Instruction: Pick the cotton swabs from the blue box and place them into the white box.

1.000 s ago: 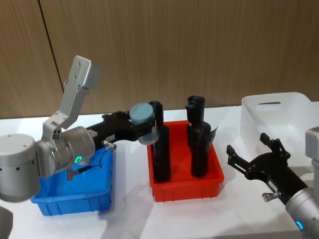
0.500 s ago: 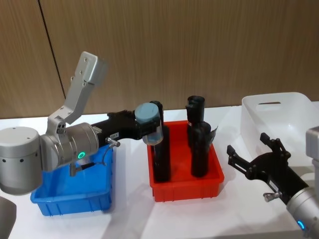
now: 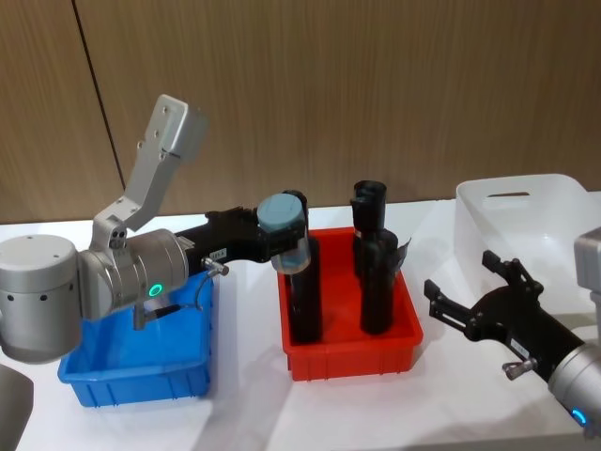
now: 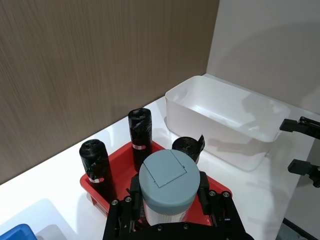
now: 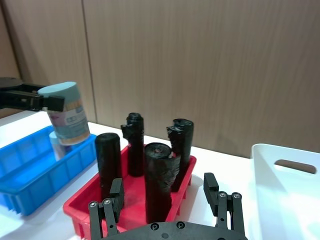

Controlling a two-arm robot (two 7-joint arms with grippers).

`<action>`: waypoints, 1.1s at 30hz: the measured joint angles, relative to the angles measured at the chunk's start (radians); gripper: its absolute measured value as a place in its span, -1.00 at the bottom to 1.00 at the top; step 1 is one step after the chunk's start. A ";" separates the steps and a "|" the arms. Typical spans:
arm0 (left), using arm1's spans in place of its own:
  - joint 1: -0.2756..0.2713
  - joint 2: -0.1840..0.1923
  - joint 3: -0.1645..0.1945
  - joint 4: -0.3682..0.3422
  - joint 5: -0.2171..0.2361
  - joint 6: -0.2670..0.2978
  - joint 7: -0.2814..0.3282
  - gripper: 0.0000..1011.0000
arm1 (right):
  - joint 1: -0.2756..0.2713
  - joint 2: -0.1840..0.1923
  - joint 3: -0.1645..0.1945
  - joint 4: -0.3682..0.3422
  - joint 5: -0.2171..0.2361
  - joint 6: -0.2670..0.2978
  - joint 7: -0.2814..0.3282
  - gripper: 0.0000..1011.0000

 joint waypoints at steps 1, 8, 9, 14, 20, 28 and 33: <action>0.000 0.000 0.000 0.000 0.000 0.001 -0.001 0.31 | 0.003 0.002 0.001 0.003 0.001 0.002 0.008 0.98; -0.002 -0.001 0.001 0.002 0.001 0.002 -0.003 0.31 | 0.029 0.011 0.005 0.031 0.013 0.023 0.095 0.98; -0.003 -0.001 0.001 0.002 0.001 0.002 -0.003 0.31 | 0.031 0.011 0.005 0.033 0.015 0.025 0.103 0.98; -0.003 -0.001 0.001 0.002 0.002 0.003 -0.004 0.31 | 0.057 0.008 0.004 0.061 0.026 0.042 0.158 0.98; -0.003 -0.001 0.001 0.003 0.002 0.004 -0.004 0.31 | 0.086 -0.001 -0.001 0.088 0.038 0.057 0.204 0.98; -0.004 -0.001 0.001 0.003 0.002 0.004 -0.005 0.31 | 0.127 -0.018 -0.008 0.126 0.048 0.075 0.249 0.98; -0.004 -0.001 0.001 0.003 0.002 0.004 -0.006 0.31 | 0.153 -0.029 -0.013 0.151 0.053 0.083 0.267 0.98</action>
